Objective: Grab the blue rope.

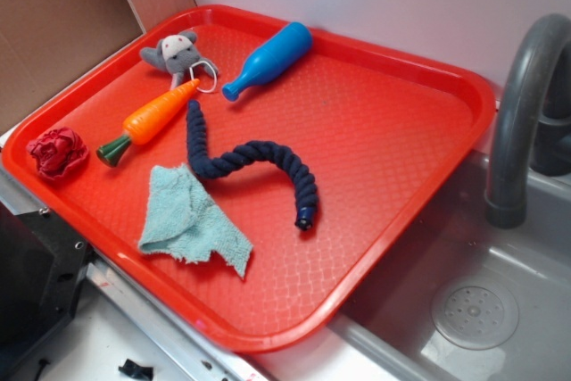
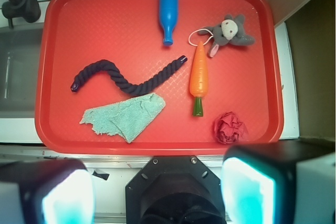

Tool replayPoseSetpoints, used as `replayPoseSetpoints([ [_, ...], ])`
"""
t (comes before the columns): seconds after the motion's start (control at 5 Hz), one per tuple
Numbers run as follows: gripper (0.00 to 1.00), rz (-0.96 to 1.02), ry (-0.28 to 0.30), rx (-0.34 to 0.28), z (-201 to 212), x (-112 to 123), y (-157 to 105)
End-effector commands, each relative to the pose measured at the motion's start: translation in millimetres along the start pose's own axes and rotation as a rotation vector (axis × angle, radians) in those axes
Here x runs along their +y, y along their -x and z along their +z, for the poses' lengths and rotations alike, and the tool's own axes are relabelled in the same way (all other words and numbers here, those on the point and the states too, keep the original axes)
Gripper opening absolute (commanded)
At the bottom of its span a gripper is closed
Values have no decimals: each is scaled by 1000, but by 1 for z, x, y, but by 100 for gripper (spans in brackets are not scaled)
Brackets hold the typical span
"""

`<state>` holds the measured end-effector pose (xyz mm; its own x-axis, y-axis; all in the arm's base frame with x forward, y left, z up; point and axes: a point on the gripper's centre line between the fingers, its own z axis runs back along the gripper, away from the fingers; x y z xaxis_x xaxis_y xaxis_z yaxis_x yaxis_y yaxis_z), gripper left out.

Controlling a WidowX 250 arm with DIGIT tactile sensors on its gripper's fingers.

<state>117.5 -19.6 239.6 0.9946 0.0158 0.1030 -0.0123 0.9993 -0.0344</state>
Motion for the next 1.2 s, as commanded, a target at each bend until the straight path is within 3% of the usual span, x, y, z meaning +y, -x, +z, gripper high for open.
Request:
replayPoseSetpoints([
  [0.0,100,0,0,0,0,0,0],
  [0.4,100,-322,37,-194,-27,-30,-40],
  [0.6,100,-528,182,-193,-61,-54,-59],
  [1.0,100,-542,82,-109,-140,-74,-85],
])
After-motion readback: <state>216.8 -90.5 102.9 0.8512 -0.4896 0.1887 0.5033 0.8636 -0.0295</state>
